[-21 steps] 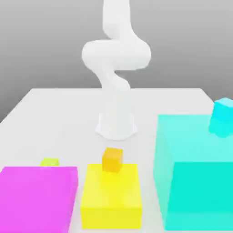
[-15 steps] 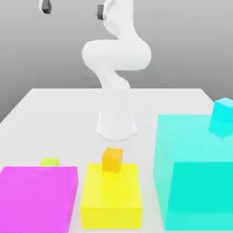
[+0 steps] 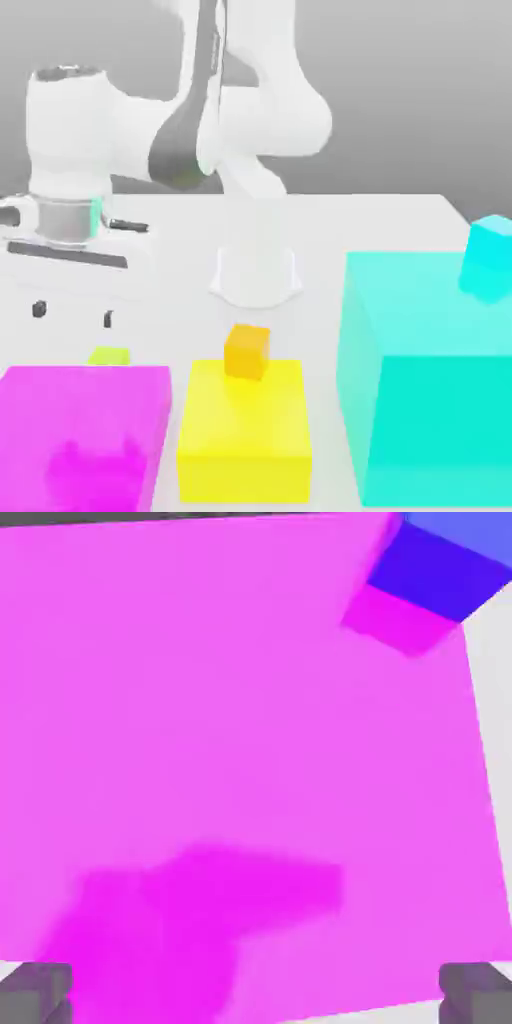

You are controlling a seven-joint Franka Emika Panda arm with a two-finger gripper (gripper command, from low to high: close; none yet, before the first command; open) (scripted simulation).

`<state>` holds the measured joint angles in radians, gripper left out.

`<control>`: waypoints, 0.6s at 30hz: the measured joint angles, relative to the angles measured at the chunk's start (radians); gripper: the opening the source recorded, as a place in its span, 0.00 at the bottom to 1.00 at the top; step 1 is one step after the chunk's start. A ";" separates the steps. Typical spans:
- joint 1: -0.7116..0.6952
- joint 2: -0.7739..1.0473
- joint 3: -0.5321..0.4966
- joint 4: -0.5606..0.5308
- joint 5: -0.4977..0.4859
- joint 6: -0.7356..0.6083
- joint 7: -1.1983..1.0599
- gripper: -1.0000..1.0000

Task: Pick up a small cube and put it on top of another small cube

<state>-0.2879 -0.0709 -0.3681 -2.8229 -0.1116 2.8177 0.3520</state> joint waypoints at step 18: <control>-0.221 0.313 0.268 0.005 0.404 0.237 -0.338 0.00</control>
<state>-0.5089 0.2417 -0.0997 -2.8180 0.2926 3.0544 0.0143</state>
